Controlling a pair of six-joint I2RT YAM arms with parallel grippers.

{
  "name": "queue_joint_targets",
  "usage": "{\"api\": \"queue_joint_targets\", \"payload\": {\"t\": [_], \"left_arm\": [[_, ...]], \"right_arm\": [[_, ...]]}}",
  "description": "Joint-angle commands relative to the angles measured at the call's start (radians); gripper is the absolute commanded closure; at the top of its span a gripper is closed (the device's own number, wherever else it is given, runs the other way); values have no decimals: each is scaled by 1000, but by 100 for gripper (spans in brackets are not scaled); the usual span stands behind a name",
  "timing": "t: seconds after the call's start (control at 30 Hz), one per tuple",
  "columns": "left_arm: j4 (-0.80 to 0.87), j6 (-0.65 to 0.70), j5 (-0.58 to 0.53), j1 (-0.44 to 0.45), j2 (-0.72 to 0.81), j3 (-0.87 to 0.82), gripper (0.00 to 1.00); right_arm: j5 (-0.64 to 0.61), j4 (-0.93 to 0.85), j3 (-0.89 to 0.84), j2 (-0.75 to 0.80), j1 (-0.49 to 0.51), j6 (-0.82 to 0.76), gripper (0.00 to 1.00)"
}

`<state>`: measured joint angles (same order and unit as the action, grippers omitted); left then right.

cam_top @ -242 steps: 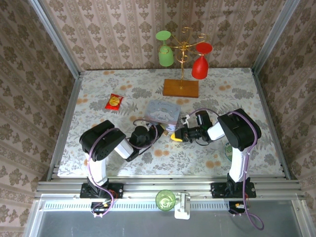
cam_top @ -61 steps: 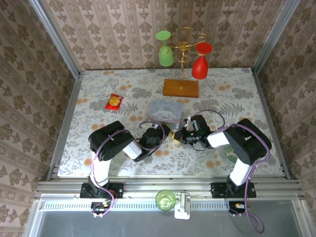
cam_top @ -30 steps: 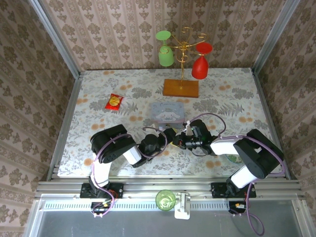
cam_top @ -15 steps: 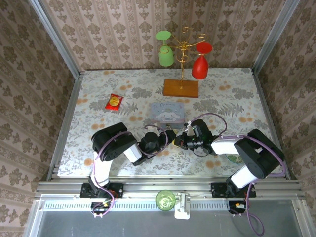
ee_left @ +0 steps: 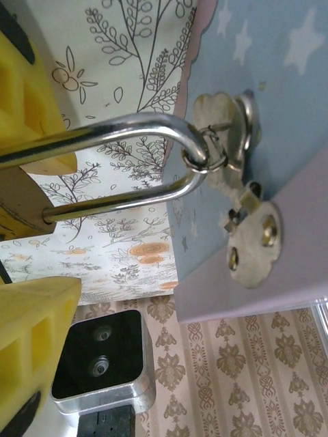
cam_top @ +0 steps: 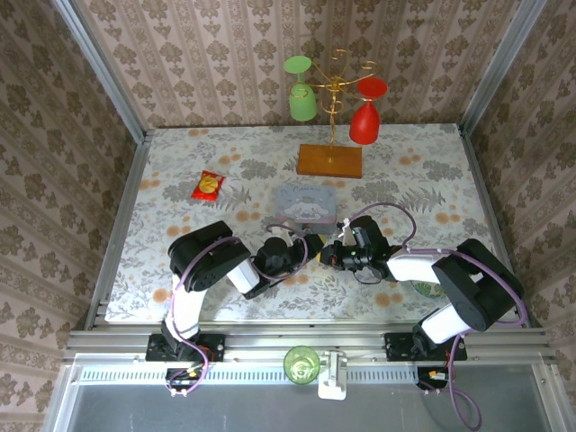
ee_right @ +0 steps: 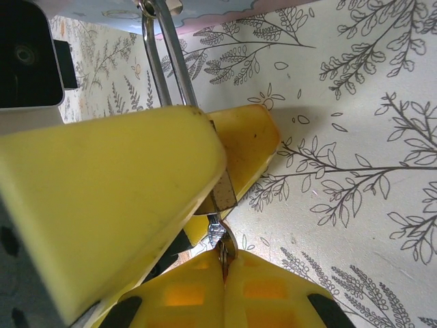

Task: Unlock the padlock with the key

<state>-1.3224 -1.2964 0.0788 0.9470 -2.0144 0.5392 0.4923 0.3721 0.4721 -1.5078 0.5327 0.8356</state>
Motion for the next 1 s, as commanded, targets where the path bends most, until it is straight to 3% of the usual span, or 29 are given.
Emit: {"api": "queue_joint_targets", "payload": {"t": [0.0,0.27,0.57,0.67,0.8,0.97], "left_arm": [[29,39,-40,-12,-4,-8,59],[23,66,-115,-8,-1,-4,64],[23,54,-83,-5,-23,33,84],[22,34,-87,3,-25,39,89],[22,18,-95,2,-13,35,91],[22,-22,-84,-1,-22,52,95]], "right_arm": [[-7,-21,26,8,-2,-17,100],[-5,-29,32,15,-2,-16,100],[2,-5,39,-11,-4,-20,100],[-44,-31,42,-9,-4,-65,84],[-138,-137,37,60,-4,-167,71],[-369,-332,48,238,52,-362,60]]}}
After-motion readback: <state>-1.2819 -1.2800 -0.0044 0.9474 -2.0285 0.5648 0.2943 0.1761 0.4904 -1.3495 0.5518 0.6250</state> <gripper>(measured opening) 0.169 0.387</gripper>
